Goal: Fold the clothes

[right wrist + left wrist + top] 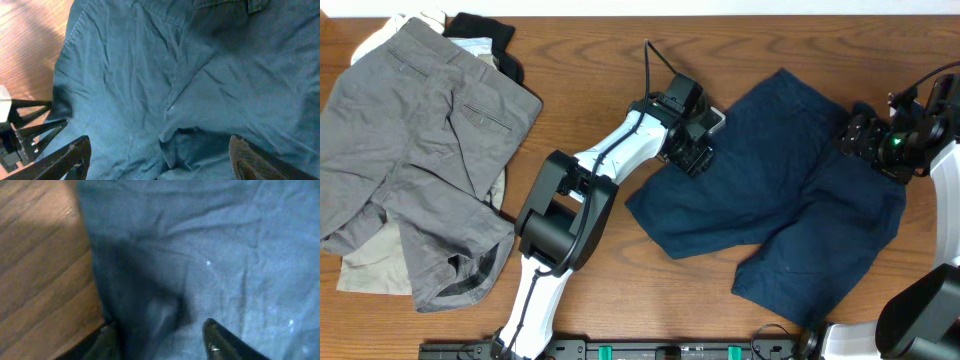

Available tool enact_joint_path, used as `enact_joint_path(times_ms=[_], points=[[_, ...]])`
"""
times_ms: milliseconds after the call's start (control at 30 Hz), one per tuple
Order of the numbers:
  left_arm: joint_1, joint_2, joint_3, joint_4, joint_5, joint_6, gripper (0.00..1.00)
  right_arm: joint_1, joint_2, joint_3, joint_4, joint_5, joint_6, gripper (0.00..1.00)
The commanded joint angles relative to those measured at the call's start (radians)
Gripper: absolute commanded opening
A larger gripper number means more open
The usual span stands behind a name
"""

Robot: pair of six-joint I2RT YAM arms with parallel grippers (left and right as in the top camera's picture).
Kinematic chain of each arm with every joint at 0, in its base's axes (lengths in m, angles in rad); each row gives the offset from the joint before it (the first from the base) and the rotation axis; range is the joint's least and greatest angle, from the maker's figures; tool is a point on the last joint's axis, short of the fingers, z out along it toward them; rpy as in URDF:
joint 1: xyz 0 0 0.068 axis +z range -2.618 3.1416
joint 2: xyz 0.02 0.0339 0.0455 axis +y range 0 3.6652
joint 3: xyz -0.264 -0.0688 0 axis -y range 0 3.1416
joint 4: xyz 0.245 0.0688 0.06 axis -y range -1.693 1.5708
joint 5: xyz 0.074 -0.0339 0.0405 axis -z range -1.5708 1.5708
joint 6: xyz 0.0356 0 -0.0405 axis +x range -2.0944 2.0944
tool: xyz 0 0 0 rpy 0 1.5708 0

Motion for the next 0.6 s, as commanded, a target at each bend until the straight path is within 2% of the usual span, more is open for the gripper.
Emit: enact_joint_path(times_ms=[0,67,100,200,367,567], points=[[-0.011,0.021,0.008,-0.014,0.007,0.014,0.39,0.01,-0.005,-0.002,0.003,-0.011,-0.018,0.86],[-0.018,0.021,0.008,-0.016,0.007,0.014,0.22,0.01,-0.005,-0.002,0.005,-0.01,-0.018,0.86],[-0.02,0.021,0.008,-0.016,0.007,0.013,0.07,0.01,-0.005,-0.002,0.006,-0.01,-0.018,0.86],[-0.012,0.009,0.017,-0.014,-0.003,-0.039,0.06,0.01,-0.005,-0.002,0.007,-0.008,-0.018,0.86],[0.055,-0.066,0.03,-0.016,-0.115,-0.166,0.06,0.01,-0.005,-0.002,0.008,-0.007,-0.017,0.83],[0.176,-0.207,0.03,-0.072,-0.148,-0.228,0.06,0.013,-0.005,-0.002,0.009,-0.008,-0.017,0.83]])
